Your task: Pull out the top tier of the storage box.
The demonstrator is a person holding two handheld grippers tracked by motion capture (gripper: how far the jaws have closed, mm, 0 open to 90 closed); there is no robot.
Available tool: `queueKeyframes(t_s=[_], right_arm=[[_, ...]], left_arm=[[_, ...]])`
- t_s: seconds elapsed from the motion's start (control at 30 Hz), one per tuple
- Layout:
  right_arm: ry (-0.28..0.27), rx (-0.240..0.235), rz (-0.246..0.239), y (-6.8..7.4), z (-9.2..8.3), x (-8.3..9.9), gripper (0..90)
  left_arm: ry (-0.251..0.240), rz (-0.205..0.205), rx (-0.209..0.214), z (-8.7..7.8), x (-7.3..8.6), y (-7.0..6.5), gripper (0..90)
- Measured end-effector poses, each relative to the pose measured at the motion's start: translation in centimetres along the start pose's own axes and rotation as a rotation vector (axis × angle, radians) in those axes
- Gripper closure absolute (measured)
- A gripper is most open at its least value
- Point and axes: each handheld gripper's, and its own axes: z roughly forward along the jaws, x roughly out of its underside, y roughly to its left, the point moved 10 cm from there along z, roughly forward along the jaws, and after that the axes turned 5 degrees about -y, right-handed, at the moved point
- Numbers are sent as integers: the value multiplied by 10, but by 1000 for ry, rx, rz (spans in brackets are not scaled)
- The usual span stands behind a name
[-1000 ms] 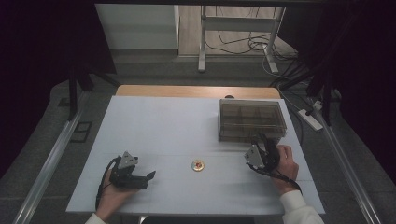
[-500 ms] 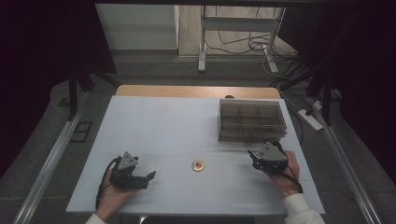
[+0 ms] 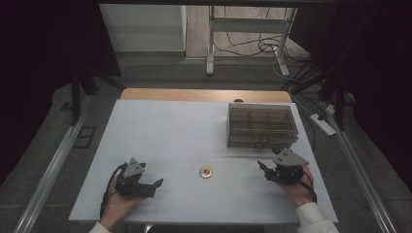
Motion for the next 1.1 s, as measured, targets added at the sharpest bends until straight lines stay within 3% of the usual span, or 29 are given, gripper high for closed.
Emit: queueKeyframes(t_s=[0.4, 0.8, 1.1], right_arm=[[-9, -50, 81, 1, -4, 4, 287], [2, -76, 85, 2, -4, 8, 268], [5, -73, 97, -2, -4, 9, 266]], left_arm=[[-6, 6, 6, 0, -2, 0, 102], [-34, 14, 23, 2, -17, -5, 108], [-20, 45, 65, 12, -32, -20, 110]])
